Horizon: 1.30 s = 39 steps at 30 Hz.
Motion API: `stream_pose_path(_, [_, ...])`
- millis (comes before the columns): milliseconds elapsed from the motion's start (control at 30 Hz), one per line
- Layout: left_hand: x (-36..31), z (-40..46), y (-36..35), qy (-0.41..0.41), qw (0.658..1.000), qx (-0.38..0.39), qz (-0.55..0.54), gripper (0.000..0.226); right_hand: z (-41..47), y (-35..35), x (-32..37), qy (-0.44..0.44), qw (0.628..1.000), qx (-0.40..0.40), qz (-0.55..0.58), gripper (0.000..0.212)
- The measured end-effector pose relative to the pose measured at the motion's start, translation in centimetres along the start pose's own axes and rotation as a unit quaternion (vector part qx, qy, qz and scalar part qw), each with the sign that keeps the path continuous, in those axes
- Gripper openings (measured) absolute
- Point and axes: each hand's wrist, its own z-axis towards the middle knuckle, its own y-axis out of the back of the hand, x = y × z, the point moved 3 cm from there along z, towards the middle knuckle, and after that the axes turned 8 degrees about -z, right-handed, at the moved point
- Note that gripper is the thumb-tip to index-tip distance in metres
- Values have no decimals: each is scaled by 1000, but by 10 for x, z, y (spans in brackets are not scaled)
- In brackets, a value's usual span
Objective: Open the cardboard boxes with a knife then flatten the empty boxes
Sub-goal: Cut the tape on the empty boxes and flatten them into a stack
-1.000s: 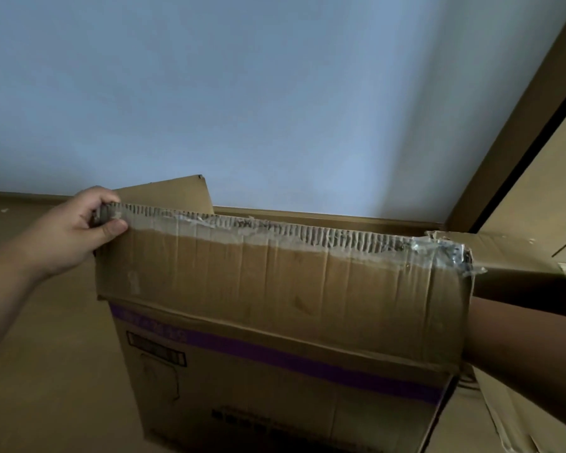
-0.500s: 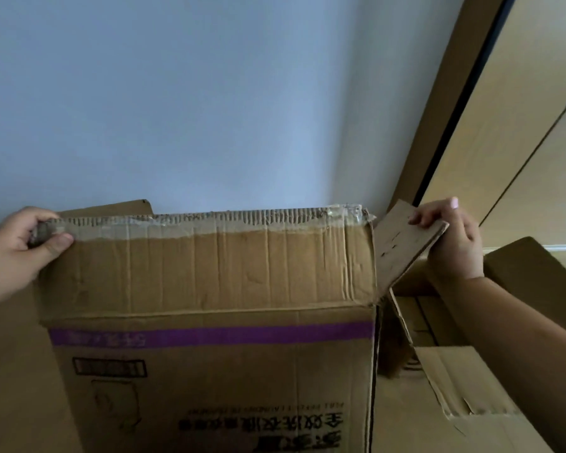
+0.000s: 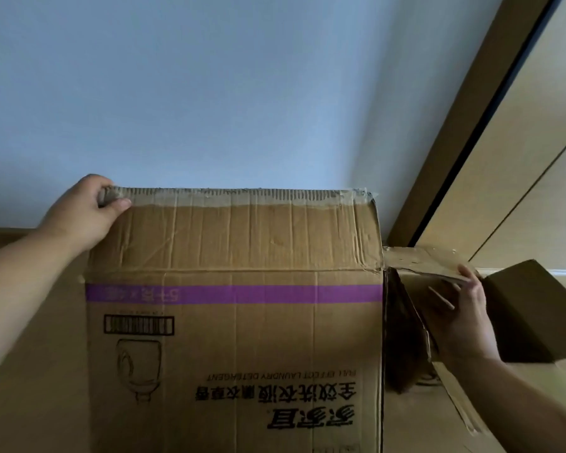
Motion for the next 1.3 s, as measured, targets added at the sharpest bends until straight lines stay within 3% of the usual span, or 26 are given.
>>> stream_pose_path(33, [1, 3, -1, 2, 1000, 2, -3, 34, -9, -7, -8, 9, 998, 49, -44, 59])
stream_pose_path(133, [3, 8, -2, 11, 1000, -5, 3, 34, -19, -24, -35, -30, 989, 129, -60, 116])
stream_pose_path(267, [10, 17, -2, 26, 1000, 1, 8, 40, -19, -53, -61, -61, 983, 142, -104, 126])
stream_pose_path(467, [38, 22, -8, 69, 996, -49, -18, 48, -8, -101, -65, -86, 955, 104, -264, 125])
stream_pose_path(633, [76, 18, -19, 108, 987, -74, -89, 46, 0, -138, -78, -83, 927, 153, -333, 90])
stream_pose_path(733, [101, 1, -29, 162, 977, -14, -135, 72, 14, -162, -94, -47, 900, 181, -393, 82])
stream_pose_path(800, [118, -22, -49, 193, 971, 82, -117, 91, 20, -177, -108, -30, 871, 207, -444, 86])
stream_pose_path(867, [131, -50, -77, 203, 961, 178, -63, 95, 19, -191, -123, -17, 843, 220, -490, 90])
stream_pose_path(1100, [173, -82, -100, 263, 954, 140, -30, 82, 9, -221, -155, 15, 767, 235, -597, 97])
stream_pose_path(1300, [198, -89, -93, 322, 928, 174, -76, 100, -10, -239, -175, 34, 679, 287, -675, 84])
